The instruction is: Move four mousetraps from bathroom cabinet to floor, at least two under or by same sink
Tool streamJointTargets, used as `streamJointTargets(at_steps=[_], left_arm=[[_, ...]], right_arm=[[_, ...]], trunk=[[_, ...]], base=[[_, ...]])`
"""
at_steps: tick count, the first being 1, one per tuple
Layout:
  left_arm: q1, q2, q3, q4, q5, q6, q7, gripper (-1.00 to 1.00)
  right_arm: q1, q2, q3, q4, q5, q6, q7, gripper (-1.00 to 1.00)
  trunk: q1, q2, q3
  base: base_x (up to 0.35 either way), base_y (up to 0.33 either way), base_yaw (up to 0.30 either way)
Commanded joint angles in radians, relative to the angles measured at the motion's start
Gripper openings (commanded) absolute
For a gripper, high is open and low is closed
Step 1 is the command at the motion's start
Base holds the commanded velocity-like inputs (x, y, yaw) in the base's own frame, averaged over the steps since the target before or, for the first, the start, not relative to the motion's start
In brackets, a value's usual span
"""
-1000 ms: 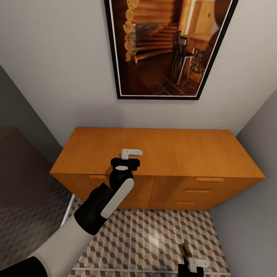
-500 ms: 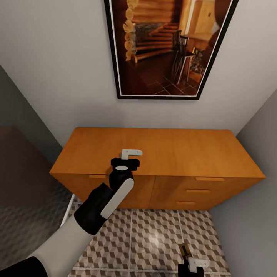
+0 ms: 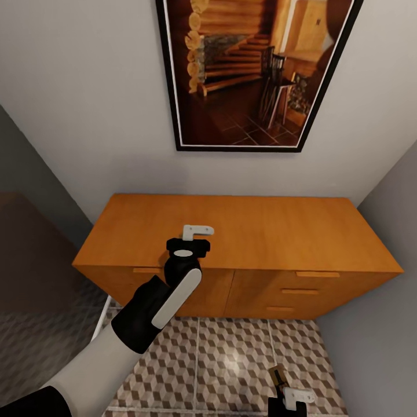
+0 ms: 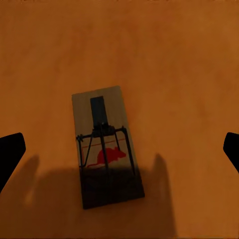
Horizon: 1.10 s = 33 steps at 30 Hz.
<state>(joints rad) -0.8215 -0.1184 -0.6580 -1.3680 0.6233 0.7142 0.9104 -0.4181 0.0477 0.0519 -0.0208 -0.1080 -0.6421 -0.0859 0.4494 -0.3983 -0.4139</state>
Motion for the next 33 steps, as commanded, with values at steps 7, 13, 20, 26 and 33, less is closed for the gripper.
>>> streamJointTargets(at_steps=[7, 13, 20, 26, 33], left_arm=[[-0.001, 0.000, -0.002, 0.001, 0.009, 0.002, 0.010, 1.00], [-0.001, 0.000, -0.002, 0.001, 0.009, 0.002, 0.010, 1.00], [-0.001, 0.000, -0.002, 0.003, 0.009, 0.002, 0.010, 1.00], [-0.001, 0.000, -0.002, 0.003, 0.009, 0.002, 0.010, 1.00], [-0.001, 0.005, -0.002, 0.006, 0.010, 0.002, 0.011, 1.00]], right_arm=[[-0.001, 0.001, 0.006, 0.001, -0.010, -0.004, 0.000, -1.00], [-0.001, 0.001, 0.006, 0.001, -0.010, -0.004, 0.000, -1.00], [-0.001, 0.001, 0.006, 0.001, -0.010, -0.004, 0.000, -1.00], [-0.001, 0.001, 0.006, 0.001, -0.010, -0.004, 0.000, -1.00], [-0.001, 0.001, 0.006, 0.001, -0.010, -0.004, 0.000, -1.00]], trunk=[[0.001, -0.002, -0.002], [0.001, -0.002, -0.003], [0.001, -0.002, -0.006], [0.001, -0.002, -0.010], [0.001, -0.002, -0.015]], base=[[0.008, 0.000, 0.000], [0.001, 0.000, 0.000], [0.000, 0.000, 0.000], [0.000, 0.000, 0.000], [0.000, 0.000, 0.000]])
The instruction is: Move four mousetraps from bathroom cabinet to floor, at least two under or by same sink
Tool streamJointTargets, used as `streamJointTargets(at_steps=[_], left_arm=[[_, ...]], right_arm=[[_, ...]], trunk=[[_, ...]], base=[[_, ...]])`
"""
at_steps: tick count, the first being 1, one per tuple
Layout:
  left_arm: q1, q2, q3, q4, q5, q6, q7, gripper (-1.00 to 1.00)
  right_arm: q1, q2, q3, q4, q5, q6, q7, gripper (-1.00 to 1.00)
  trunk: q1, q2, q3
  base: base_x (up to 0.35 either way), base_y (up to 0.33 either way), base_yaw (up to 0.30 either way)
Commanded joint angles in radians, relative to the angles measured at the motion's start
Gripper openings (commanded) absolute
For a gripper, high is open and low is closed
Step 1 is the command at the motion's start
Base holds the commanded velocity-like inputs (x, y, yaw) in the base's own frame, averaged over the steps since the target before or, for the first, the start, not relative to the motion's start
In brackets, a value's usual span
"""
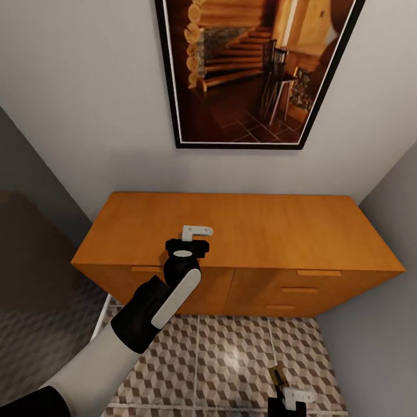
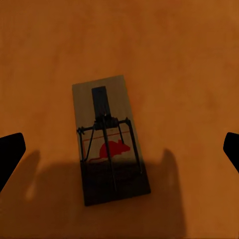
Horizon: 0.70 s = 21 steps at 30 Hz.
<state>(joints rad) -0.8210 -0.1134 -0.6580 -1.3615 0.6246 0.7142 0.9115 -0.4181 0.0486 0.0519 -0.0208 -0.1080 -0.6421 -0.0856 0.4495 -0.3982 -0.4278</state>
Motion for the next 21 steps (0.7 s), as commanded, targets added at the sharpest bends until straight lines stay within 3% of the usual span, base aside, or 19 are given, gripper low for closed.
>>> streamJointTargets(at_steps=[1, 21], left_arm=[[-0.001, 0.000, -0.002, 0.001, 0.008, 0.002, 0.010, 1.00], [-0.002, 0.001, -0.002, 0.010, 0.008, 0.001, 0.010, 1.00]], right_arm=[[-0.001, 0.000, 0.006, 0.001, -0.010, -0.004, 0.000, -1.00], [-0.001, 0.000, 0.006, 0.001, -0.010, -0.004, 0.000, -1.00]], trunk=[[0.000, -0.002, -0.002], [0.000, -0.002, -0.017]], base=[[0.000, 0.000, 0.000], [0.000, 0.000, 0.000]])
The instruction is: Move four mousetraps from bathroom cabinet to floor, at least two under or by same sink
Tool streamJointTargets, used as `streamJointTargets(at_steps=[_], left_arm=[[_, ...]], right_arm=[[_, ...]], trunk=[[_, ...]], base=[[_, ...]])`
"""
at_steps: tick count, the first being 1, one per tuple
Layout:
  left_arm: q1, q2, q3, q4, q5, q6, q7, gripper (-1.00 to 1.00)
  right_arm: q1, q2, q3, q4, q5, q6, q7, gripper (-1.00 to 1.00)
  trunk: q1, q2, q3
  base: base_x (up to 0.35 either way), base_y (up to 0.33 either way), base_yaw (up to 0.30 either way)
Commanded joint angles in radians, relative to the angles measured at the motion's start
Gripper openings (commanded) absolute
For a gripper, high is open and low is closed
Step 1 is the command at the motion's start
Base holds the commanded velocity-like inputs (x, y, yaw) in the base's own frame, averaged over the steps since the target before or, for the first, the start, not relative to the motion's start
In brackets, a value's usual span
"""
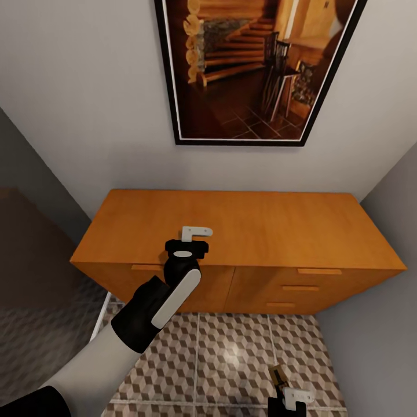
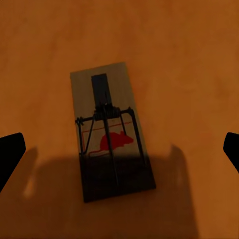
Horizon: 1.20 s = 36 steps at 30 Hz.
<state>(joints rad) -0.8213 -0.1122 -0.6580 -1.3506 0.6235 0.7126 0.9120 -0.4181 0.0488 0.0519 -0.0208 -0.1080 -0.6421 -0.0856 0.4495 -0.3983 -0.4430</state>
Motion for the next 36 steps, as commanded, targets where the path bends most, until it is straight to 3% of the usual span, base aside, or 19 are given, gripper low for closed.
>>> streamJointTargets(at_steps=[1, 36], left_arm=[[-0.001, 0.000, -0.002, -0.001, 0.009, 0.002, 0.010, 1.00], [-0.001, 0.000, -0.002, 0.020, 0.010, 0.001, 0.010, 1.00]], right_arm=[[-0.001, 0.000, 0.006, 0.001, -0.010, -0.004, 0.000, -1.00], [-0.001, 0.000, 0.006, 0.001, -0.010, -0.004, 0.000, -1.00]], trunk=[[0.001, -0.002, -0.002], [0.001, -0.002, -0.030]], base=[[0.000, 0.000, 0.000], [0.000, 0.000, 0.000]])
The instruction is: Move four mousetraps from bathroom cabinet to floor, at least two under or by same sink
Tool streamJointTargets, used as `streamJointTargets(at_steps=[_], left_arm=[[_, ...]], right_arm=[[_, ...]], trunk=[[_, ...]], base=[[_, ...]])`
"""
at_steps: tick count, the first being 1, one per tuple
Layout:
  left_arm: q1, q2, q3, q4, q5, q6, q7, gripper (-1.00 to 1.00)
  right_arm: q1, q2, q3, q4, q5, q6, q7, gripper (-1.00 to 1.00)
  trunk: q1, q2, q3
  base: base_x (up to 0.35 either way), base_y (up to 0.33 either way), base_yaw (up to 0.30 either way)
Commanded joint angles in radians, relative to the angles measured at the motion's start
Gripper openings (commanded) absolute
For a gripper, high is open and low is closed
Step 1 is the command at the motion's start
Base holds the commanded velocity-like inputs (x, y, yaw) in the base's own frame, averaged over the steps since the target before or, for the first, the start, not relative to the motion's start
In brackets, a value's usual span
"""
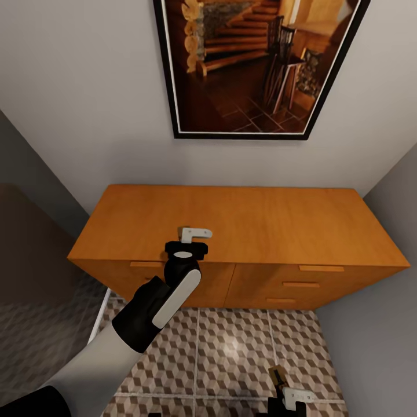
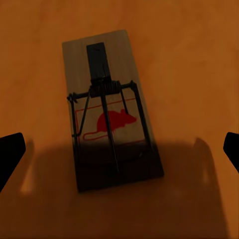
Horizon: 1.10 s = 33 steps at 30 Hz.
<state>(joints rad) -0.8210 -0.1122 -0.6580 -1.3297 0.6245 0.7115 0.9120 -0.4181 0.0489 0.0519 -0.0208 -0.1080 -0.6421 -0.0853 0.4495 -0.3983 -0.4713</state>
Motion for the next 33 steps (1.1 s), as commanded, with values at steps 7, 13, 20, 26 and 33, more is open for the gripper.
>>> streamJointTargets(at_steps=[7, 13, 20, 26, 33], left_arm=[[-0.001, 0.000, -0.002, 0.001, 0.009, 0.002, 0.010, 1.00], [-0.001, 0.000, -0.002, 0.009, 0.009, 0.001, 0.010, 1.00], [-0.001, 0.000, -0.002, 0.015, 0.009, 0.000, 0.010, 1.00], [-0.001, 0.000, -0.002, 0.014, 0.009, 0.000, 0.010, 1.00], [-0.001, 0.000, -0.002, 0.014, 0.009, 0.000, 0.010, 1.00]], right_arm=[[-0.001, 0.000, 0.006, 0.001, -0.010, -0.004, -0.001, -1.00], [-0.001, 0.000, 0.006, 0.001, -0.010, -0.004, 0.000, -1.00], [-0.001, 0.000, 0.006, 0.001, -0.010, -0.004, -0.001, -1.00], [-0.001, 0.000, 0.006, 0.001, -0.010, -0.004, 0.000, -1.00], [-0.001, 0.000, 0.006, 0.001, -0.010, -0.004, 0.000, -1.00]], trunk=[[0.000, -0.002, -0.007], [0.000, -0.002, -0.012], [0.000, -0.002, -0.017], [0.000, -0.002, -0.019], [0.000, -0.002, -0.019]], base=[[0.000, 0.000, 0.000], [0.000, 0.000, 0.000], [0.000, 0.000, 0.000], [0.000, 0.000, 0.000], [0.029, 0.000, 0.000]])
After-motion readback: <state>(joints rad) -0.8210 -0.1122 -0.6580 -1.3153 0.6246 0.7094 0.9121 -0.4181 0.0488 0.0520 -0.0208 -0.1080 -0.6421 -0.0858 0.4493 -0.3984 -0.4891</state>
